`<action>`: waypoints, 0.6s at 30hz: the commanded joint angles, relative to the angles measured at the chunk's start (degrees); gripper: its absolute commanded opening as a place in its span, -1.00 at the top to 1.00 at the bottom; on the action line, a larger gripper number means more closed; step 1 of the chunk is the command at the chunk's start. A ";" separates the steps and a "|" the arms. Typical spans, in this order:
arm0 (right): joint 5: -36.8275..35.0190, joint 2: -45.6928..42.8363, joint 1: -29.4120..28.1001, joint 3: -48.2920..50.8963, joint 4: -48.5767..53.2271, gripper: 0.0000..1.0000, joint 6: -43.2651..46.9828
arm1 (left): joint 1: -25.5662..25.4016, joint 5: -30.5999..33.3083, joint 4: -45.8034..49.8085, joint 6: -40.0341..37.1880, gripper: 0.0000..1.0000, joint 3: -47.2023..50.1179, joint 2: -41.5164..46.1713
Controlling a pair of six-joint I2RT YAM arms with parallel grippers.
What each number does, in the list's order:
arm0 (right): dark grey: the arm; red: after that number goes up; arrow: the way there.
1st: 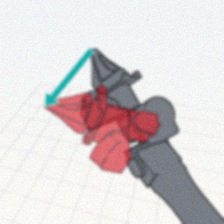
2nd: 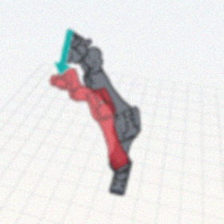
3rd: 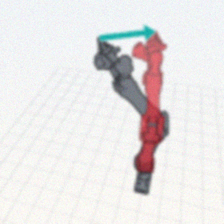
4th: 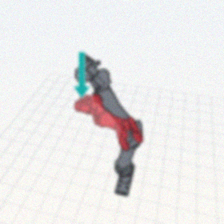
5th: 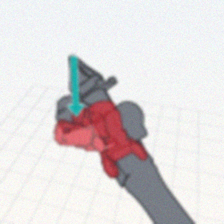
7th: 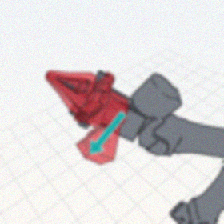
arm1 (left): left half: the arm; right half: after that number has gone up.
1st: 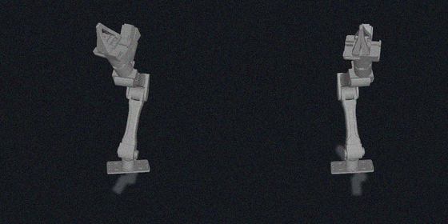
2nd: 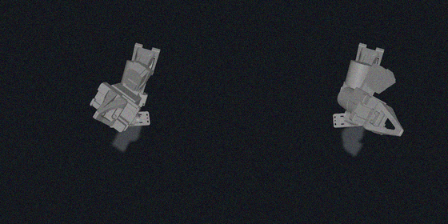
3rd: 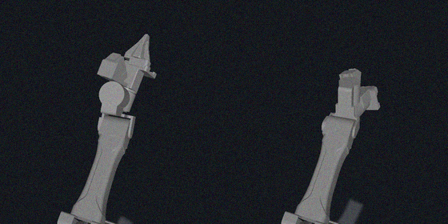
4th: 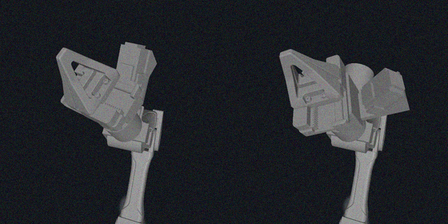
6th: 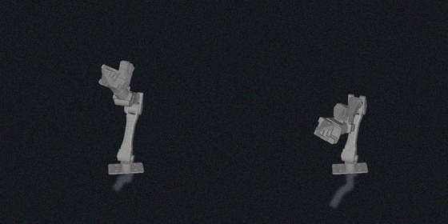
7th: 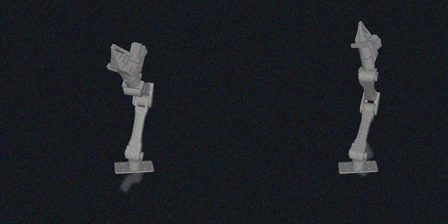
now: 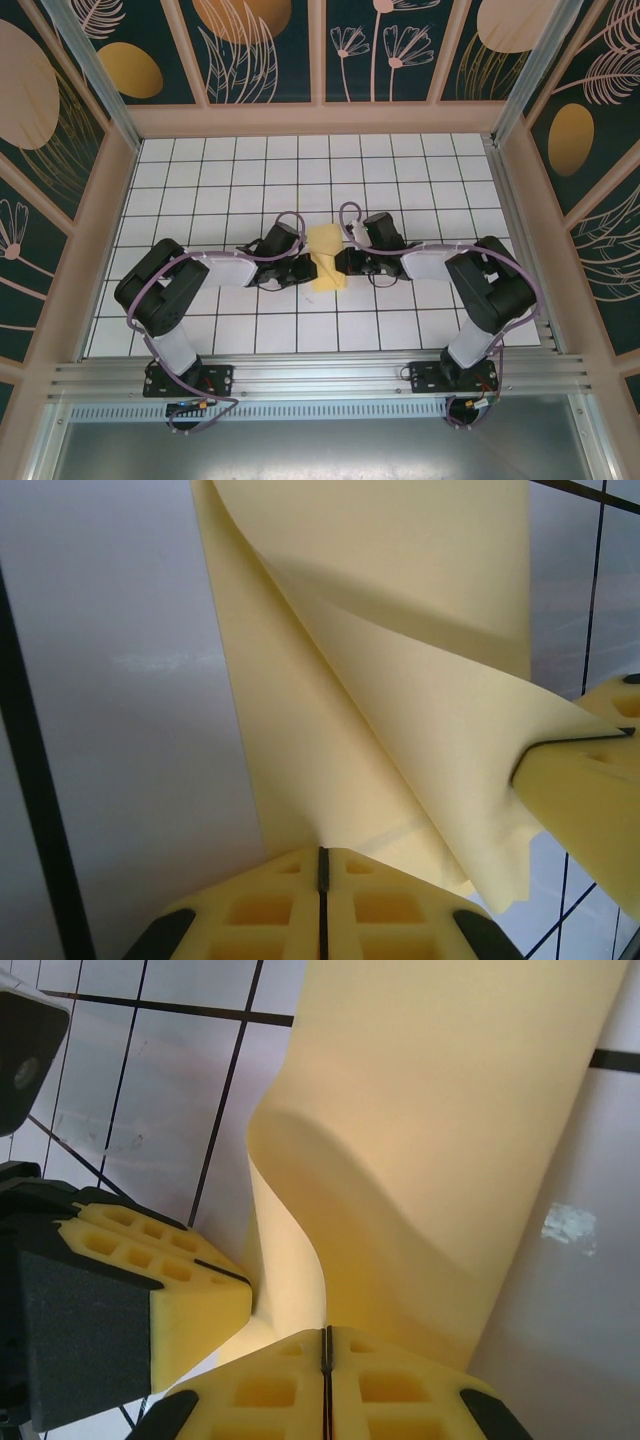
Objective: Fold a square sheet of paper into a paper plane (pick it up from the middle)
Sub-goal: Fold the triangle a second time at the center of the table.
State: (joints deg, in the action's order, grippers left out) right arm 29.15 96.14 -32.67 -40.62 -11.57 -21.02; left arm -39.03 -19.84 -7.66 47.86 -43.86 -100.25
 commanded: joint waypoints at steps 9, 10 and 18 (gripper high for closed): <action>3.16 -3.31 0.61 -1.14 2.56 0.80 -0.39 | -0.10 2.65 5.71 -2.90 0.64 -1.73 1.15; 2.68 -4.76 0.43 -0.44 1.96 0.81 -1.23 | -0.16 2.53 5.73 -2.84 0.59 -2.02 1.72; -11.48 -15.28 -4.68 0.87 7.11 0.86 -7.82 | -0.17 10.02 8.60 -0.96 0.26 -1.96 13.67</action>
State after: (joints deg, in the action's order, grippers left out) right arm 24.84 83.50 -35.09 -39.97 -7.94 -25.52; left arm -39.33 -14.59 -2.02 46.28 -45.01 -89.82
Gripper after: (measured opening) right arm 0.077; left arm 0.368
